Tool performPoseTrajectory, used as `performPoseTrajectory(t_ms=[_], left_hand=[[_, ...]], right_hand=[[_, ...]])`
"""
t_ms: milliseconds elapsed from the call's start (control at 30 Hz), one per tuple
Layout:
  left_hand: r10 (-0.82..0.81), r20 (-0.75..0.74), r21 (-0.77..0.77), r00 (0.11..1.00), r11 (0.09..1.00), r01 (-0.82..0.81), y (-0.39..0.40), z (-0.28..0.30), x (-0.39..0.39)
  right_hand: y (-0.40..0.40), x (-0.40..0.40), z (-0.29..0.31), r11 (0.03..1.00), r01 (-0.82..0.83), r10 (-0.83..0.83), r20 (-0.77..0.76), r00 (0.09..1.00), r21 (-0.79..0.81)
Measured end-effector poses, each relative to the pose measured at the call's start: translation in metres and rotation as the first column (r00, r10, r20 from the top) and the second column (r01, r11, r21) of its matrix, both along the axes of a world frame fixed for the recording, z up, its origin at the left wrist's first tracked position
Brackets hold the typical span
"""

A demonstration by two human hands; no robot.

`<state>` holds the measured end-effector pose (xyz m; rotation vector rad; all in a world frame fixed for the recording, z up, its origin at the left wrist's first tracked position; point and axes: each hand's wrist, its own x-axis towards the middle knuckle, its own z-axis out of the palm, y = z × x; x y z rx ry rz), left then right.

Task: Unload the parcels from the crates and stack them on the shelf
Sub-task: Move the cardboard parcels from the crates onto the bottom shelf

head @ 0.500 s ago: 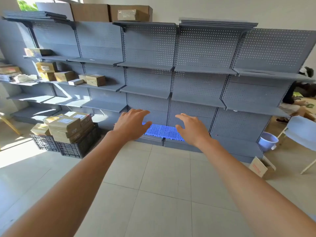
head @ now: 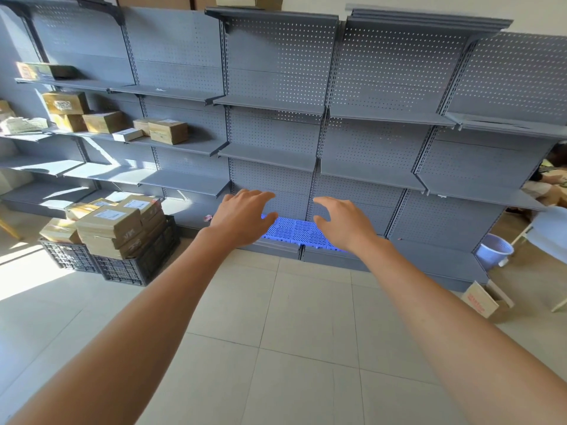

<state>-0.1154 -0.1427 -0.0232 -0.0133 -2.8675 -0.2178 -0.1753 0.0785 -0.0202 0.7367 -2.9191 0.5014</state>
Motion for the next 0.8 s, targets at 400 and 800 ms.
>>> performPoseTrajectory(t_ms=[400, 800], left_hand=[[0.037, 0.01, 0.023, 0.999, 0.999, -0.037, -0.057, -0.002, -0.061], [0.074, 0.042, 0.015, 0.996, 0.997, -0.074, -0.023, -0.001, -0.174]], right_hand=[[-0.049, -0.065, 0.002, 1.0, -0.026, 0.026, -0.004, 1.0, 0.005], [-0.013, -0.185, -0.005, 0.995, -0.081, 0.083, 0.024, 0.996, -0.055]])
